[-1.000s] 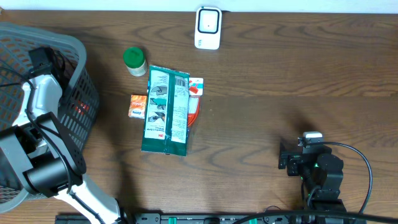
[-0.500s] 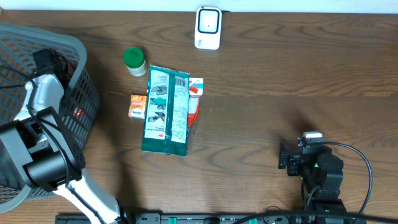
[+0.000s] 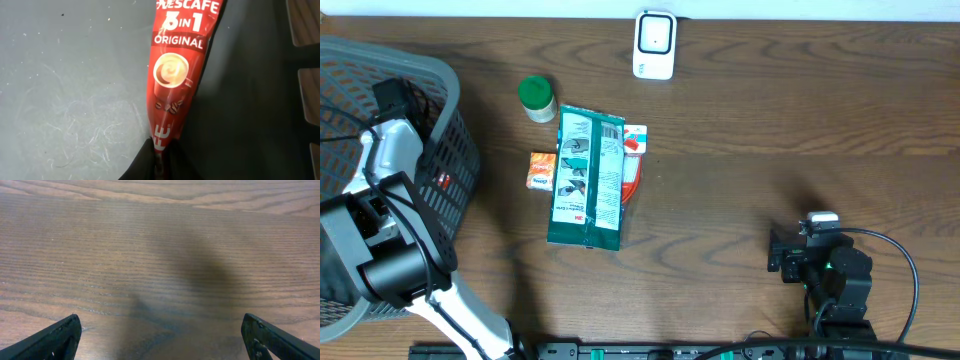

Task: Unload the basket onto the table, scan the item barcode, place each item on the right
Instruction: 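Close the left gripper on the end of the Nescafe stick, then lift the Nescafe stick out of the basket toward the table center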

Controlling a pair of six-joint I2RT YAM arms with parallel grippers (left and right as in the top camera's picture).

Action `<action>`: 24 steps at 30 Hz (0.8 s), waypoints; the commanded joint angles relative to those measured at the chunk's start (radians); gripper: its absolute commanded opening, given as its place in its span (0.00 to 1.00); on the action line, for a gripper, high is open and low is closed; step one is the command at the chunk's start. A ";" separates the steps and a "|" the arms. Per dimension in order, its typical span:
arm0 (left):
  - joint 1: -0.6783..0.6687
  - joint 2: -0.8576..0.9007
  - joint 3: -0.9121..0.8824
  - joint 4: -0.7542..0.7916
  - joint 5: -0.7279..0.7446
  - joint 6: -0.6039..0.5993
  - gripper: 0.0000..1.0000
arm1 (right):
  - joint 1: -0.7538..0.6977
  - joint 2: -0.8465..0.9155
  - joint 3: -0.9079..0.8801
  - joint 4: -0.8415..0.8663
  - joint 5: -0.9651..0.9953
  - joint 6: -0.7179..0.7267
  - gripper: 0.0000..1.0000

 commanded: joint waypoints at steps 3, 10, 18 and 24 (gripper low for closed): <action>-0.002 0.031 -0.005 -0.010 -0.012 -0.003 0.08 | -0.003 -0.001 -0.002 0.002 -0.004 0.015 0.99; -0.002 0.024 -0.005 -0.026 -0.012 -0.003 0.08 | -0.003 -0.001 -0.002 0.002 -0.004 0.015 0.99; -0.002 -0.061 -0.005 -0.026 -0.012 -0.003 0.07 | -0.003 -0.001 -0.002 0.003 -0.004 0.015 0.99; -0.002 -0.184 -0.005 -0.014 -0.013 -0.003 0.07 | -0.003 -0.001 -0.002 0.003 -0.004 0.015 0.99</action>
